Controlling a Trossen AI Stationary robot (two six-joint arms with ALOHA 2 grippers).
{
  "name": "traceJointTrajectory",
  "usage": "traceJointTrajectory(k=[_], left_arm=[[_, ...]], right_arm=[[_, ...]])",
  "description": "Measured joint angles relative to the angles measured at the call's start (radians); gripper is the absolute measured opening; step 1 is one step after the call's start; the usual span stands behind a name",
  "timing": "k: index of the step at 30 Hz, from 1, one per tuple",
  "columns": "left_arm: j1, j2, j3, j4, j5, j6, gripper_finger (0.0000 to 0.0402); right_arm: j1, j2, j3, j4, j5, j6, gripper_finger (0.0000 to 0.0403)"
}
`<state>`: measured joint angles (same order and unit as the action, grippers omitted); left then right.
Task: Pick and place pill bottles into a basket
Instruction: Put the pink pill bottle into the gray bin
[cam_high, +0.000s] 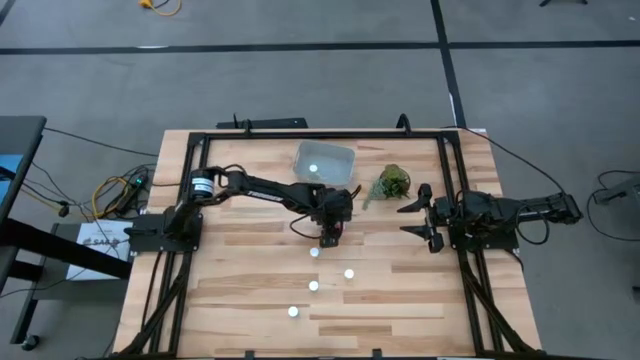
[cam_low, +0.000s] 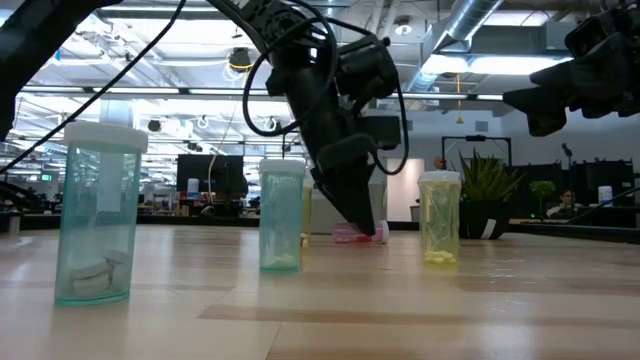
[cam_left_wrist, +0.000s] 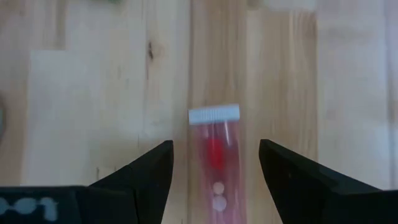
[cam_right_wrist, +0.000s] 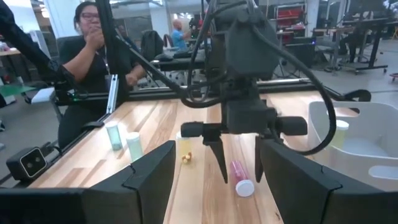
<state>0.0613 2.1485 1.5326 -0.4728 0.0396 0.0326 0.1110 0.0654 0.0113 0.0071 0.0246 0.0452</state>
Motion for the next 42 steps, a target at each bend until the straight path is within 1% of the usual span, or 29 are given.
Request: traceJointTrajectory(k=[4,12,15,19,28,32,34,37,40,42], left_arm=[[0.000,-0.001,0.001,0.005,-0.026,0.001,0.0227],[-0.002,-0.001,0.001,0.021,-0.021,0.002,0.0226],[-0.002,-0.001,0.001,0.019,-0.016,0.001,0.0221],[-0.007,-0.001,0.001,0.019,0.001,0.001,0.0194],[-0.017,-0.002,0.001,0.020,0.001,0.001,0.0109],[-0.017,-0.002,0.001,0.028,0.000,0.000,0.0078],[-0.016,-0.002,0.001,0.040,-0.002,0.000,0.0070],[-0.017,-0.002,0.013,0.044,-0.002,0.000,0.0067],[-0.016,-0.002,0.048,0.041,-0.008,0.002,0.0070],[-0.016,-0.002,0.081,0.027,-0.037,0.013,0.0070]], right_arm=[[0.000,0.000,0.000,0.000,0.000,0.000,0.0230],[0.000,0.000,0.000,0.000,0.000,0.000,0.0230],[0.000,0.000,0.000,0.000,0.000,0.000,0.0230],[0.000,0.000,0.000,0.000,0.000,0.000,0.0230],[0.000,0.000,0.001,0.000,0.001,0.000,0.0230],[0.000,0.000,0.001,0.000,0.001,0.000,0.0230],[0.000,0.000,0.001,0.000,0.001,0.000,0.0230],[0.000,0.000,0.001,0.000,0.001,0.000,0.0230],[0.000,0.000,0.001,0.000,0.001,0.000,0.0230],[0.000,0.000,0.001,0.000,0.001,0.000,0.0230]])
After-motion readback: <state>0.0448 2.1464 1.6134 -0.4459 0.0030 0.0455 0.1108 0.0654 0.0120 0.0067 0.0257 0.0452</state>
